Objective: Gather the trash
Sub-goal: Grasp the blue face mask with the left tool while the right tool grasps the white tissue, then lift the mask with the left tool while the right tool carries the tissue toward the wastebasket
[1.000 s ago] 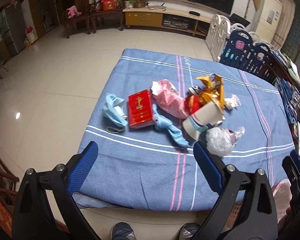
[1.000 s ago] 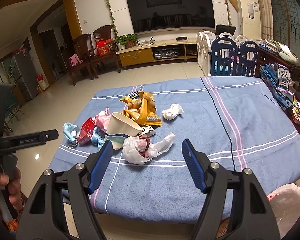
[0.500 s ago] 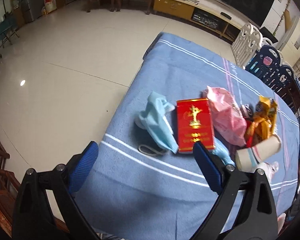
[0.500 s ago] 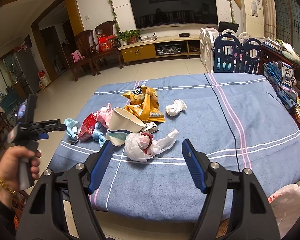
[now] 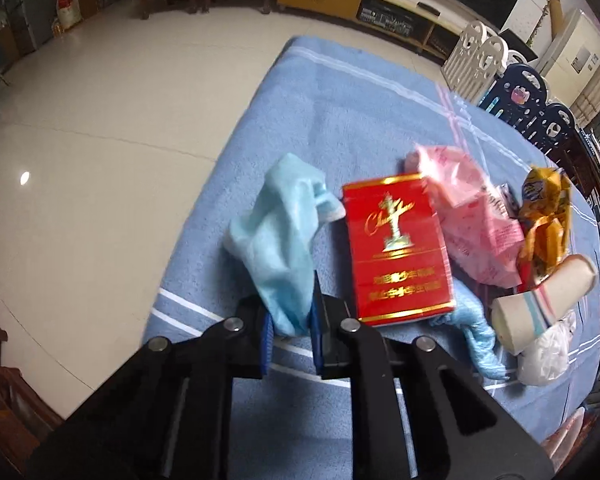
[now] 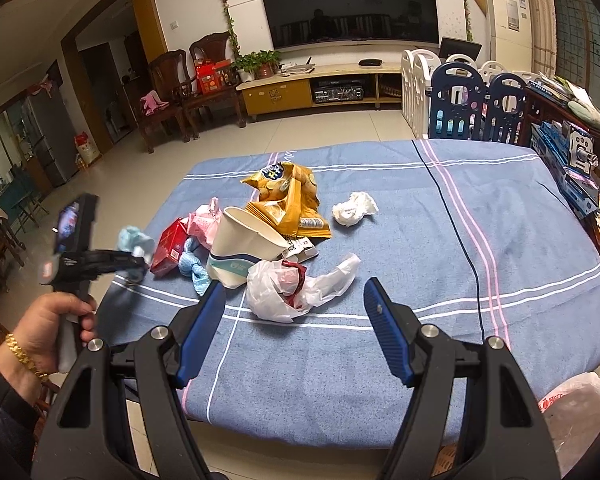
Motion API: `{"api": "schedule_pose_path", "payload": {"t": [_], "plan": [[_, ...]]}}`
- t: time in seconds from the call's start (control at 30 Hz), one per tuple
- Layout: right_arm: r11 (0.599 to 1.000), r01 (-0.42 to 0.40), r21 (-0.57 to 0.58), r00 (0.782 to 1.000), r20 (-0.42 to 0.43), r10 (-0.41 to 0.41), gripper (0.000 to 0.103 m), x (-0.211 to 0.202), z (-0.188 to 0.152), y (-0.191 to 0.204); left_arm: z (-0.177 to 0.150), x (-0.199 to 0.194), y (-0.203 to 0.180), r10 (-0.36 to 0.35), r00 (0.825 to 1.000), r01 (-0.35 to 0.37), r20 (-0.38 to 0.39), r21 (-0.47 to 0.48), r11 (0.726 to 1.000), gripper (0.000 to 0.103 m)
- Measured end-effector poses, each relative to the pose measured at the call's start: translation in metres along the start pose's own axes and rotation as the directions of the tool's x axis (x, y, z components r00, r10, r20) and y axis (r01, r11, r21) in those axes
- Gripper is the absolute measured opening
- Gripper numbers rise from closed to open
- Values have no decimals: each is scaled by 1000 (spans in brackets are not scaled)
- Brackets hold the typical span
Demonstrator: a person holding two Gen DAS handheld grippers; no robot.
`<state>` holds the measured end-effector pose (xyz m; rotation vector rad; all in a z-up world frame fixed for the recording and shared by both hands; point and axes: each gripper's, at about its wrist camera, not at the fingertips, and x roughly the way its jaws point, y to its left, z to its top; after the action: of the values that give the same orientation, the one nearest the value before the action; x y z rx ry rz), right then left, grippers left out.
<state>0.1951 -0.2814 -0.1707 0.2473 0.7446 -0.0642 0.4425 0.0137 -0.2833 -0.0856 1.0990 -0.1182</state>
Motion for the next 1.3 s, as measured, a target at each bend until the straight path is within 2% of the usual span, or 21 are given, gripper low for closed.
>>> {"api": "schedule_pose_path", "payload": {"t": [0.17, 0.27, 0.4, 0.47, 0.53, 0.63, 0.73, 0.83, 0.9, 1.1, 1.13, 1.2, 1.23, 1.27, 1.3], "plan": [[1000, 19, 19, 1000, 0, -19, 70, 7, 4, -8, 1, -75, -10, -55, 989, 56, 139, -2, 998, 15], [999, 30, 33, 1000, -10, -30, 70, 17, 7, -16, -16, -134, -23, -134, 965, 136, 226, 8, 991, 15], [998, 40, 37, 999, -25, -40, 70, 36, 12, -25, -51, -183, -49, -201, 935, 190, 291, 66, 980, 15], [999, 46, 26, 998, -38, -45, 70, 47, 15, -27, -68, -190, -61, -217, 933, 195, 288, 103, 975, 15], [998, 67, -2, 997, -46, -67, 70, 60, 20, -30, -78, -189, -71, -231, 938, 200, 260, 140, 970, 15], [992, 110, -54, 992, -57, -113, 70, 85, 36, -34, -79, -186, -86, -233, 941, 189, 244, 190, 963, 15], [981, 150, -122, 984, -78, -160, 70, 121, 58, -35, -74, -188, -86, -242, 940, 200, 242, 182, 963, 15], [978, 128, -165, 976, -156, -154, 70, 164, 74, -37, -74, -191, -87, -243, 939, 196, 244, 200, 960, 15], [971, 145, -191, 967, -181, -180, 70, 188, 82, -40, -70, -188, -87, -236, 942, 189, 239, 205, 960, 15], [978, 139, -156, 940, -291, -180, 69, 242, 97, -55, -65, -184, -69, -242, 944, 211, 224, 154, 965, 15], [978, 132, -163, 932, -315, -178, 67, 250, 96, -54, -64, -183, -68, -241, 945, 210, 222, 154, 966, 15], [976, 124, -178, 919, -349, -181, 52, 261, 91, -54, -63, -181, -69, -237, 946, 207, 220, 153, 966, 15], [975, 122, -187, 915, -358, -183, 52, 265, 88, -54, -62, -180, -69, -238, 948, 209, 213, 150, 966, 15], [975, 128, -180, 921, -344, -184, 44, 263, 88, -56, -62, -179, -69, -238, 948, 210, 209, 149, 966, 15], [977, 132, -169, 922, -340, -183, 32, 260, 88, -58, -63, -178, -70, -237, 949, 208, 207, 152, 966, 15]]}}
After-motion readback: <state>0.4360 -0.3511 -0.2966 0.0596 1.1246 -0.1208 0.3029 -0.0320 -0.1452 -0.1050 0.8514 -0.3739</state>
